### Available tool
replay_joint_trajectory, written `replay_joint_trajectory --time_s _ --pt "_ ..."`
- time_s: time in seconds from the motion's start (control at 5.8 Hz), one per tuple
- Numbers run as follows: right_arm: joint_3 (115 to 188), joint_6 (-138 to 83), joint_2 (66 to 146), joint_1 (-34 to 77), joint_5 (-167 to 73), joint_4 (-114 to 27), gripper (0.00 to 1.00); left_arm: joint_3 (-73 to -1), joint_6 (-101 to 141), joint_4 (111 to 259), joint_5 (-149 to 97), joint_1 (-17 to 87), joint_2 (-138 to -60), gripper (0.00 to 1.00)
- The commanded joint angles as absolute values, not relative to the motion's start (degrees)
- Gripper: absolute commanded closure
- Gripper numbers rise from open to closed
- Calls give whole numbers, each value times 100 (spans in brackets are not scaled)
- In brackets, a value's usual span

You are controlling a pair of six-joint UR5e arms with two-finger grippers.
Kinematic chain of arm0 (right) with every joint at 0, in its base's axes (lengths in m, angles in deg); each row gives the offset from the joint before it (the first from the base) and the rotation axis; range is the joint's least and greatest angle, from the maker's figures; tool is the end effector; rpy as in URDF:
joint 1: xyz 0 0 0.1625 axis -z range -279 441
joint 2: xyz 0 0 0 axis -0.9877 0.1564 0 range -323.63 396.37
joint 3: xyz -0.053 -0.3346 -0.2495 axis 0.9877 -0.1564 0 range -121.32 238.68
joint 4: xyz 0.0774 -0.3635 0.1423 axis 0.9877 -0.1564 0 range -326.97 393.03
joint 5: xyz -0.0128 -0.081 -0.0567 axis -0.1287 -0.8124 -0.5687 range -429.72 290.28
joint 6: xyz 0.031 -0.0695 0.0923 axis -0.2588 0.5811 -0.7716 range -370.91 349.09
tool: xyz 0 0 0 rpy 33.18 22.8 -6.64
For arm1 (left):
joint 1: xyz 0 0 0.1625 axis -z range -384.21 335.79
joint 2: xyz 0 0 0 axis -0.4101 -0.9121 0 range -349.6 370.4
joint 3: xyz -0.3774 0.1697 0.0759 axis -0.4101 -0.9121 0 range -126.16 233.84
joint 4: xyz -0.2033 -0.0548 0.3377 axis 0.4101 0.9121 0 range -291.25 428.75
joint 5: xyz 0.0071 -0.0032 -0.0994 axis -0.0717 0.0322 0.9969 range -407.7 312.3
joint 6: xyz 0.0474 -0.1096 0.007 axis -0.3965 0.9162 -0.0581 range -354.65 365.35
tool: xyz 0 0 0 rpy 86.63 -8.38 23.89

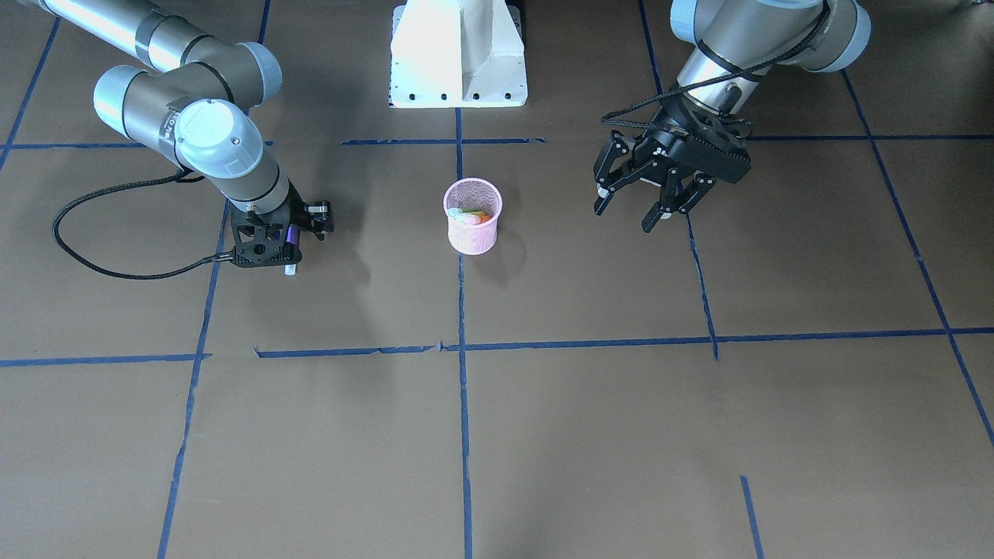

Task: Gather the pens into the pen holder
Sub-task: 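Lower the right gripper onto the purple highlighter and grasp it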

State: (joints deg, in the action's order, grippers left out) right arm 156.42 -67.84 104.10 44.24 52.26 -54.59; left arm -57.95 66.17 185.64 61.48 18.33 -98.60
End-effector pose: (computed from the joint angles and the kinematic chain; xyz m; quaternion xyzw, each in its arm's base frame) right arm -0.4570 -0.4287 0.3966 -0.0635 -0.3712 -0.0470 0.9252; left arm 0.3513 -0.4500 0.2660 0.2095 0.5261 -0.0031 0.8242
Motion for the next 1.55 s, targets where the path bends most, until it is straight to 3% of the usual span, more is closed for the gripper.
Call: replay_joint_trajectory --time_s 0.0,0.52,0.69,0.86,1.21,1.38 --pt "15616 -6786 10431 4417 5244 -5469 33 -5795 6617 18564 6146 1833 -9859 22" --pt "15519 -6786 10431 4435 5236 -5495 33 -5804 6617 18564 6146 1833 -9859 21" --pt "15519 -6777 10431 4435 5236 -5495 34 -5804 6617 18564 6138 1833 -9850 15" --pt "15510 -6786 10431 4435 5236 -5504 42 -5804 6617 18564 6137 1833 -9859 15" --pt "15422 -6786 10423 4452 5236 -5495 41 -5804 6617 18564 6137 1833 -9859 15" --pt "15422 -6786 10423 4444 5244 -5495 48 -5804 6617 18564 6137 1833 -9859 15"
